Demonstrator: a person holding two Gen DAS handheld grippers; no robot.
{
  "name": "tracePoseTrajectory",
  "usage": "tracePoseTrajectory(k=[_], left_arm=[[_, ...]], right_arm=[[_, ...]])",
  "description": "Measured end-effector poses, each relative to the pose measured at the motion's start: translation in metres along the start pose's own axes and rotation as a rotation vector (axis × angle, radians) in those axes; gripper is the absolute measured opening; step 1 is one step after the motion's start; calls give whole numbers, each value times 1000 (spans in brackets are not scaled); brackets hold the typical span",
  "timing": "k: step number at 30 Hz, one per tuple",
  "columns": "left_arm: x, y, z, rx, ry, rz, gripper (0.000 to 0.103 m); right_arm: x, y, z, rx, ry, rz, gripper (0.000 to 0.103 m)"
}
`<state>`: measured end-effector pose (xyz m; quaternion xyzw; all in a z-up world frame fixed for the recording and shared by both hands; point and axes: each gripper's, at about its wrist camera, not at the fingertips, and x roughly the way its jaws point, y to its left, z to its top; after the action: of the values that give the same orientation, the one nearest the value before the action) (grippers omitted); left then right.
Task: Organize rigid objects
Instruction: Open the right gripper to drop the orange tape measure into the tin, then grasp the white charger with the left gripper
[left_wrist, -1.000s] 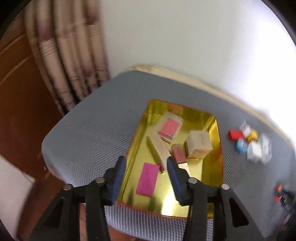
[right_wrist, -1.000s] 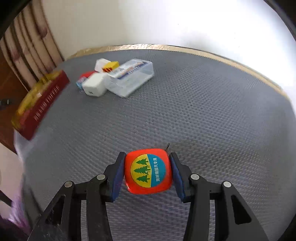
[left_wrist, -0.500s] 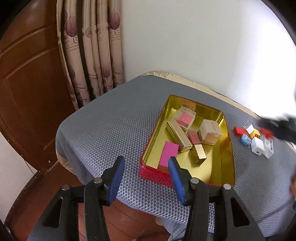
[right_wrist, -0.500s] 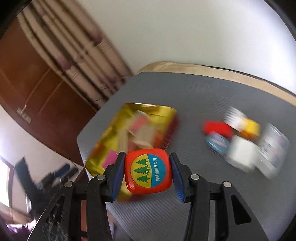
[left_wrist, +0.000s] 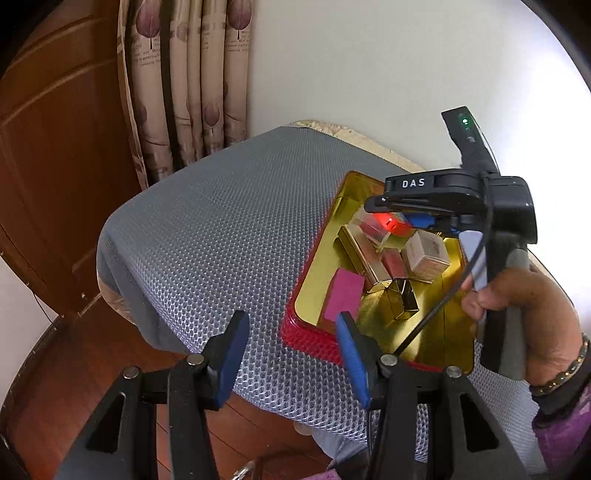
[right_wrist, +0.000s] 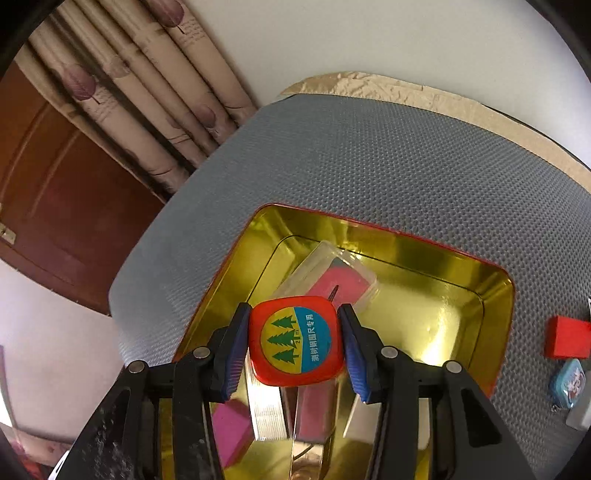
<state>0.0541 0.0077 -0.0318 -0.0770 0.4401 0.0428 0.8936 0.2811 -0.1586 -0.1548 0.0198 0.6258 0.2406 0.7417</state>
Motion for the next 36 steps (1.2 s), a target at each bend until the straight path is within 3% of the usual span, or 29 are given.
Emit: tracePoseTrajectory(k=[3, 5, 7, 9, 11, 13, 17, 18, 21, 23, 25, 27, 30, 36], left_arm=[[4, -2, -1, 13, 16, 9, 50], [4, -3, -2, 16, 20, 9, 50], [3, -4, -2, 19, 12, 12, 50], [1, -8, -4, 34, 4, 14, 50], [0, -14, -6, 60, 7, -1, 50], [-2, -26, -11, 113, 8, -26, 50], [-9, -67, -23, 287, 8, -82, 50], [-12, -80, -27, 326, 18, -121, 50], [-11, -117, -28, 377, 116, -295, 50], [-3, -142, -21, 369, 198, -407, 50], [7, -172, -13, 365, 288, -501, 50], [18, -206, -5, 380, 336, -537, 50], [30, -255, 8, 460, 339, -518, 50], [75, -324, 26, 551, 395, -478, 52]], right_arm=[[-4, -6, 2, 25, -35, 17, 46], [-14, -12, 0, 50, -67, 53, 58], [-36, -18, -7, 62, -130, 79, 62], [-67, -27, -27, 51, -204, 93, 63], [-92, -39, -51, 21, -248, 54, 68], [-119, -62, -88, -13, -295, -45, 82], [-158, -132, -164, -46, -307, -362, 84], [-168, -158, -185, -56, -287, -481, 84], [-188, -220, -229, -36, -226, -692, 84], [-204, -252, -249, 9, -216, -744, 84], [-220, -280, -267, 74, -226, -761, 85], [-232, -302, -280, 145, -247, -737, 87], [-247, -324, -290, 245, -297, -649, 88], [-256, -344, -295, 315, -337, -550, 90]])
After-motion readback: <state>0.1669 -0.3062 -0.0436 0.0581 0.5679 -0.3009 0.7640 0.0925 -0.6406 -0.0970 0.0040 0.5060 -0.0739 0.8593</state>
